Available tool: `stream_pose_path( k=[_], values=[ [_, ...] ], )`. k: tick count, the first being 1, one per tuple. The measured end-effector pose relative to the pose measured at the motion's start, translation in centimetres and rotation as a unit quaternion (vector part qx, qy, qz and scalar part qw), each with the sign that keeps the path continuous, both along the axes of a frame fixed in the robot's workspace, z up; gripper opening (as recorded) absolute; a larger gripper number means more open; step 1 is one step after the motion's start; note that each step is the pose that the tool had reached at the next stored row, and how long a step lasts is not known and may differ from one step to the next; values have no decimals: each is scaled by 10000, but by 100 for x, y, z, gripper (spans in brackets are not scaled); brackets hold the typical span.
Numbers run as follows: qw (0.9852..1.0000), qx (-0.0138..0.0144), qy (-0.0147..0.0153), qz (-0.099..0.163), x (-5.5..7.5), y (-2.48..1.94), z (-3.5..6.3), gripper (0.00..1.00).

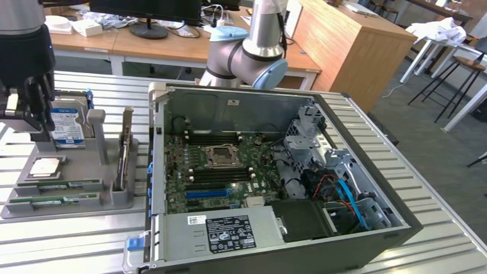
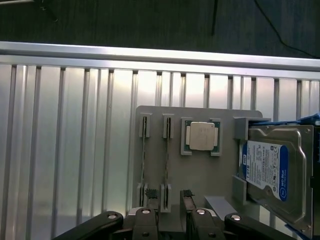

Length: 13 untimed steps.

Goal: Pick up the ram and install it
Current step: 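Pick up the ram and move it above insertion slot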

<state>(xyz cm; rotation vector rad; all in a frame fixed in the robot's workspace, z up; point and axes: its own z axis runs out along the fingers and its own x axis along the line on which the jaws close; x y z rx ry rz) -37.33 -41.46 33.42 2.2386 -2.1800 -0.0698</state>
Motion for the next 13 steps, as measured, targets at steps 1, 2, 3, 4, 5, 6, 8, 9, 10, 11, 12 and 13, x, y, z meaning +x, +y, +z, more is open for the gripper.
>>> stream_pose_path(
  k=[1,2,3,4,5,6,8,9,10,11,12,13],
  values=[
    [10000,0,0,0,0,0,-14,31],
    [10000,0,0,0,0,0,-30,31],
    [10000,0,0,0,0,0,-44,31],
    [10000,0,0,0,0,0,-59,31],
    [10000,0,0,0,0,0,-73,31],
    [10000,0,0,0,0,0,-86,31],
    [10000,0,0,0,0,0,-113,31],
    [10000,0,0,0,0,0,-126,31],
    [10000,0,0,0,0,0,-139,31],
    [10000,0,0,0,0,0,-152,31],
    [10000,0,0,0,0,0,-164,31],
    [10000,0,0,0,0,0,-176,31]
  ],
)
